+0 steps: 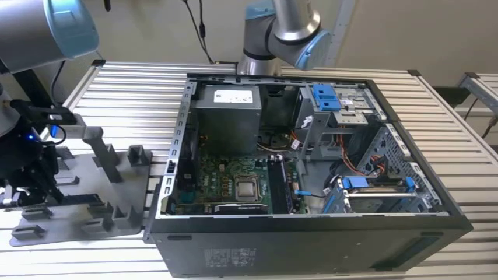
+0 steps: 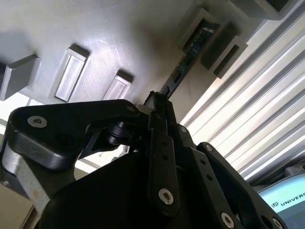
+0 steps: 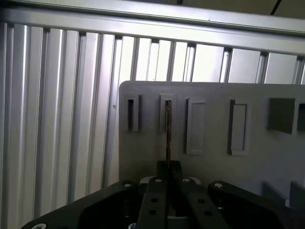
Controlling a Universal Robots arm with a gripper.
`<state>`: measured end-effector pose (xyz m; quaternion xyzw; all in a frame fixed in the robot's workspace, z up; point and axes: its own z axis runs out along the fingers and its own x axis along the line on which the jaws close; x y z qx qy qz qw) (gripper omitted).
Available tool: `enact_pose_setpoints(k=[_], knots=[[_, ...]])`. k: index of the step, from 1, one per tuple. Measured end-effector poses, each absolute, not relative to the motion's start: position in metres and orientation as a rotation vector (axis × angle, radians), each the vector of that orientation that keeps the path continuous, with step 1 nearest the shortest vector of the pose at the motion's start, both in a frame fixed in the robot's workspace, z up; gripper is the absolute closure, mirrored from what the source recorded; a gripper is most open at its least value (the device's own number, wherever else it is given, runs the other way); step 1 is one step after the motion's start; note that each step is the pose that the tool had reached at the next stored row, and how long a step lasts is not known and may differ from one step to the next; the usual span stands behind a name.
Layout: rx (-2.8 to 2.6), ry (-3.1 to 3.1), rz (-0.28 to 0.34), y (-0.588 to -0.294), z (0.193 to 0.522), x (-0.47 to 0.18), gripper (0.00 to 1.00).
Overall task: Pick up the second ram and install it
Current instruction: 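Pick up the second ram and move it above second insertion slot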
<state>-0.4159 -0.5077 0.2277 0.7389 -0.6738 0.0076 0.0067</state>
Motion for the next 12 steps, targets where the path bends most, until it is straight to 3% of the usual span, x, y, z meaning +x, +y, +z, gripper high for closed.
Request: enact_pose_setpoints(k=[12], knots=[[2.269, -2.160, 0.016, -0.508, 0.239, -0.416, 0.86]])
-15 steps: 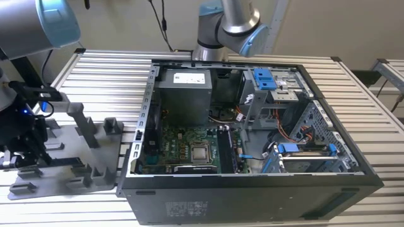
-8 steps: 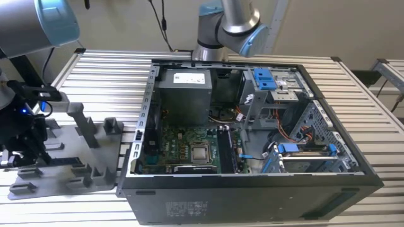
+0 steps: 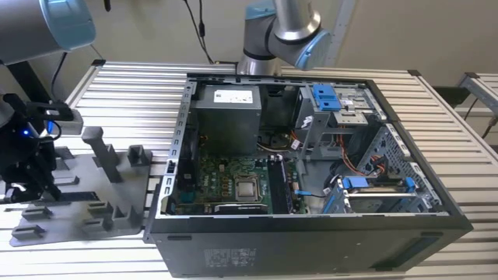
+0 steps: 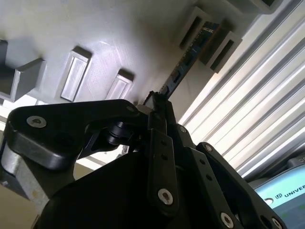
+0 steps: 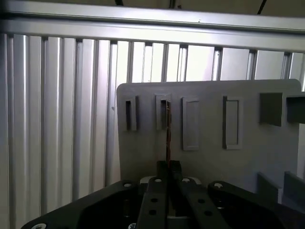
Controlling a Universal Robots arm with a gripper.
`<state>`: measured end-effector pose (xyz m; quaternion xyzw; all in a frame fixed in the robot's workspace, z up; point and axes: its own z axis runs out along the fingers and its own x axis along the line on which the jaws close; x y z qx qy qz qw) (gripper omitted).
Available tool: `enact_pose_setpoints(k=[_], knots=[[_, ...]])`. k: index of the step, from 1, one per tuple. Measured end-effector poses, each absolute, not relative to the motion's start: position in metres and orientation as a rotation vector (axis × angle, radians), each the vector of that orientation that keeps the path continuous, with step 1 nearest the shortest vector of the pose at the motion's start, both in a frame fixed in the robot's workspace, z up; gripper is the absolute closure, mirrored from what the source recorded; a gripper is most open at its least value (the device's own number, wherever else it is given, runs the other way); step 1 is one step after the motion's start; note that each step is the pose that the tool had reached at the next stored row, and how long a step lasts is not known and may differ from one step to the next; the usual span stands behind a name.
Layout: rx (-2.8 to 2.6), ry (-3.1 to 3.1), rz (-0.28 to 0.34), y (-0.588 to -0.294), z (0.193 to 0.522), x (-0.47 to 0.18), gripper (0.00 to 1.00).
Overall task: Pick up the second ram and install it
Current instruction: 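Pick up the second ram and move it above second insertion slot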
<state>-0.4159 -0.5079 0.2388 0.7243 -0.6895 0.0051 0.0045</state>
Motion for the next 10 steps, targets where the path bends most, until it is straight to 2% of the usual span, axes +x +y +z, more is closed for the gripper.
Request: enact_pose_setpoints(k=[10], knots=[[2.266, -2.163, 0.016, -0.5079, 0.2496, -0.4159, 0.86]])
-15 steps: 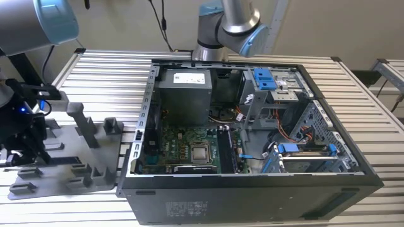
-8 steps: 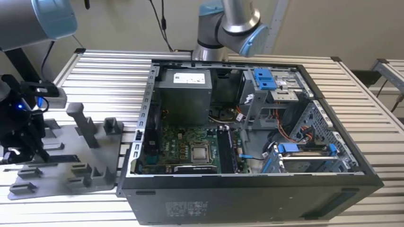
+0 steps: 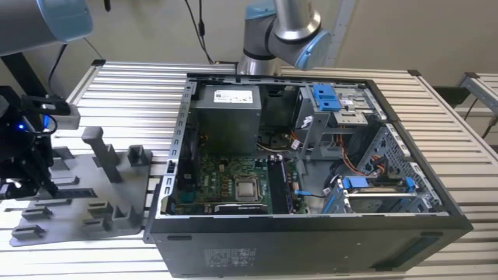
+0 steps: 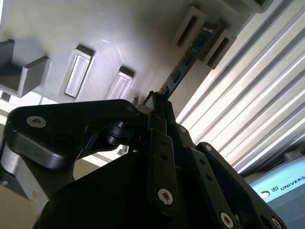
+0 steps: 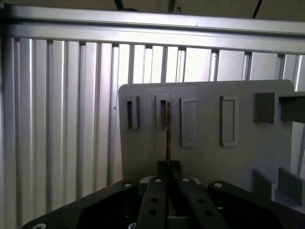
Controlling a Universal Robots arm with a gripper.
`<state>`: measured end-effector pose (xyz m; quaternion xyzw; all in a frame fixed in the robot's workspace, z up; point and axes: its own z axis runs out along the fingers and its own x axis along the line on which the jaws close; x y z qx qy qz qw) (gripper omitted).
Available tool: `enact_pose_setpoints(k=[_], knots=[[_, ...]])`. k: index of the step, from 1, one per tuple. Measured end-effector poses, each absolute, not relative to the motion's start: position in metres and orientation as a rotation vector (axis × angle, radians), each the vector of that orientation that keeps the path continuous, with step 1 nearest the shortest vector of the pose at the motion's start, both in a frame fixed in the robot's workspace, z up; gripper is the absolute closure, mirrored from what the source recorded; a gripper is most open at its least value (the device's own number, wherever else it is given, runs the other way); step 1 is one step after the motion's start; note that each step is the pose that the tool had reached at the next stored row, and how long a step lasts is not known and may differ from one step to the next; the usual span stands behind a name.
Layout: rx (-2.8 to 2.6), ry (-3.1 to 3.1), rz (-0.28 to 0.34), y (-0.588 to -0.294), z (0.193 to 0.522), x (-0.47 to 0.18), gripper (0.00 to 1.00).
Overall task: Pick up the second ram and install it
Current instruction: 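Pick up the second ram and move it above second insertion slot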
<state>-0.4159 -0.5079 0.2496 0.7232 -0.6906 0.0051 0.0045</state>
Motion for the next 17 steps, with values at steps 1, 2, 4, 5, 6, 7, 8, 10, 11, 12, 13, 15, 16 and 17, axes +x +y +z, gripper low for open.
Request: enact_pose_setpoints(k=[1, 2, 4, 5, 6, 7, 8, 10, 11, 12, 13, 15, 16, 17], knots=[[2.265, -2.164, 0.016, -0.508, 0.250, -0.416, 0.86], [2.265, -2.164, 0.016, -0.508, 0.251, -0.416, 0.86], [2.264, -2.164, 0.016, -0.508, 0.254, -0.416, 0.86], [2.264, -2.165, 0.016, -0.508, 0.255, -0.416, 0.86], [2.264, -2.165, 0.016, -0.508, 0.256, -0.416, 0.86], [2.264, -2.165, 0.016, -0.508, 0.258, -0.416, 0.86], [2.263, -2.166, 0.016, -0.508, 0.259, -0.416, 0.86], [2.262, -2.167, 0.016, -0.508, 0.261, -0.416, 0.86], [2.262, -2.167, 0.016, -0.508, 0.261, -0.416, 0.86], [2.262, -2.167, 0.016, -0.508, 0.262, -0.416, 0.86], [2.261, -2.168, 0.016, -0.508, 0.263, -0.416, 0.86], [2.260, -2.169, 0.016, -0.508, 0.265, -0.416, 0.86], [2.260, -2.169, 0.016, -0.508, 0.266, -0.416, 0.86], [2.260, -2.169, 0.016, -0.508, 0.267, -0.416, 0.86]])
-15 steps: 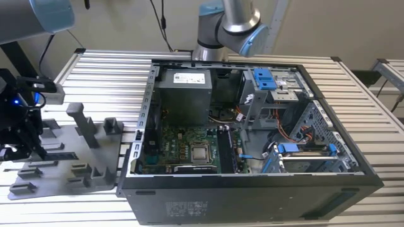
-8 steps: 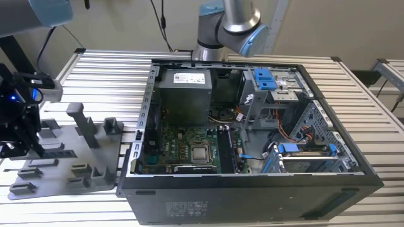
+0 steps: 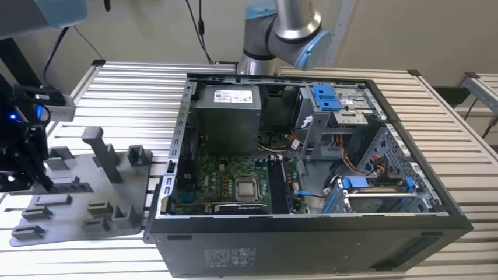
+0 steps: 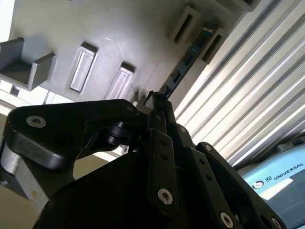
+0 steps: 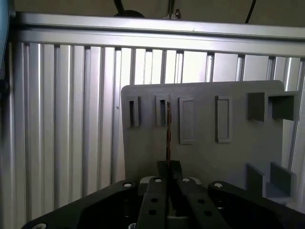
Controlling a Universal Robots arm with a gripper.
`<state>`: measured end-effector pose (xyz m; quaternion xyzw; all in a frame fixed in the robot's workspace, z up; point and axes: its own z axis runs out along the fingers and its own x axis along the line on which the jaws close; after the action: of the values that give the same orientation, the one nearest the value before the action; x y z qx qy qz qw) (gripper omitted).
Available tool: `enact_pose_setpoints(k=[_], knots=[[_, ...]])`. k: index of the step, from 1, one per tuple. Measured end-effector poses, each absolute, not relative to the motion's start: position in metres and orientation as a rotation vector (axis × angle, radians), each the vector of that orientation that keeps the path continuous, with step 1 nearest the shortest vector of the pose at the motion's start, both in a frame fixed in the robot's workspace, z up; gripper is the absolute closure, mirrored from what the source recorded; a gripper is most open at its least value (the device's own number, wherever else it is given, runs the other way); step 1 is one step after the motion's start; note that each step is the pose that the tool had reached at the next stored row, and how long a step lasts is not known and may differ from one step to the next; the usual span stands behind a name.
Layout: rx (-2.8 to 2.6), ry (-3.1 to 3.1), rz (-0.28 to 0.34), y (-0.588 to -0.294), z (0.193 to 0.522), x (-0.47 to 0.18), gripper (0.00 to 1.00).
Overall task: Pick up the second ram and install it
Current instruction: 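Pick up the second ram and move it above second insertion slot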
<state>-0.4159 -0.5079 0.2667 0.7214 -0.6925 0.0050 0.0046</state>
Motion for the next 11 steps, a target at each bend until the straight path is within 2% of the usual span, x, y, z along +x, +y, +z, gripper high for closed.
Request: enact_pose_setpoints(k=[11], knots=[[2.256, -2.173, 0.016, -0.508, 0.280, -0.416, 0.86]])
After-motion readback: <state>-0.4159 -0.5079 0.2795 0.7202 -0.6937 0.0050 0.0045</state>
